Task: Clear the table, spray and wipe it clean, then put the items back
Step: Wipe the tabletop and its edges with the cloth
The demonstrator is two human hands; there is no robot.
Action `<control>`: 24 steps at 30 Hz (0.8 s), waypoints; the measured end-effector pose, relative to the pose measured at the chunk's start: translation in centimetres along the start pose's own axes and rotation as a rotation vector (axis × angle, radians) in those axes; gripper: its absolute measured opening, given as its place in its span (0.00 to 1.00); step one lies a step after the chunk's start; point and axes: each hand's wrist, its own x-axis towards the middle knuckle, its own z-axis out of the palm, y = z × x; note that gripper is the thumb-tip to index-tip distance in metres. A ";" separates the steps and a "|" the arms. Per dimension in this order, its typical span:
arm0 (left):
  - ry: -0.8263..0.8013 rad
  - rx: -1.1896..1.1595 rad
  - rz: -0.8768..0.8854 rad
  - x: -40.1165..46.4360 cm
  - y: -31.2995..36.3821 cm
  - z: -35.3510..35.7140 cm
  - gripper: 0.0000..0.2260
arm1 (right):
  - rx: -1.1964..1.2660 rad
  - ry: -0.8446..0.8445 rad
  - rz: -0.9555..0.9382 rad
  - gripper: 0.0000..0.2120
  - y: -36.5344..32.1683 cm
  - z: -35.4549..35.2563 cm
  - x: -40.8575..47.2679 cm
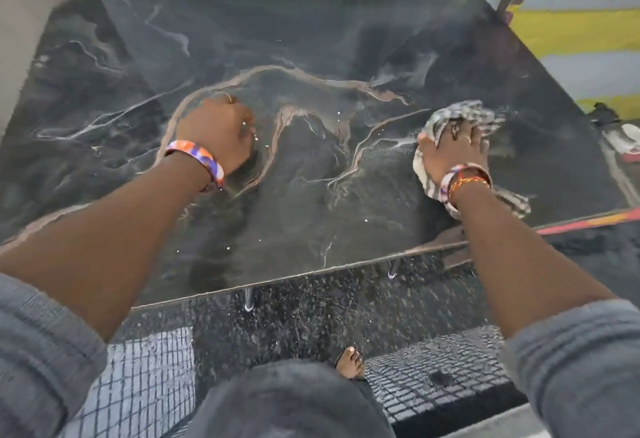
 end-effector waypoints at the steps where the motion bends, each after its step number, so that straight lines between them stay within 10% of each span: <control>1: 0.029 0.002 -0.031 0.1 -0.3 0.0 0.12 | -0.021 -0.002 -0.062 0.31 -1.3 0.0 1.2; 15: 0.154 -0.018 -0.139 -4.9 -8.6 -3.6 0.10 | 0.225 -0.154 -1.095 0.20 -20.7 5.2 -14.9; 20: 0.074 -0.038 -0.186 -5.7 -10.1 -6.2 0.11 | 0.949 -0.443 -0.772 0.15 -20.3 4.5 -19.3; 24: 0.043 -0.081 -0.141 -6.0 -9.2 -5.9 0.11 | 1.300 -0.282 -0.439 0.14 -14.2 -0.9 -17.5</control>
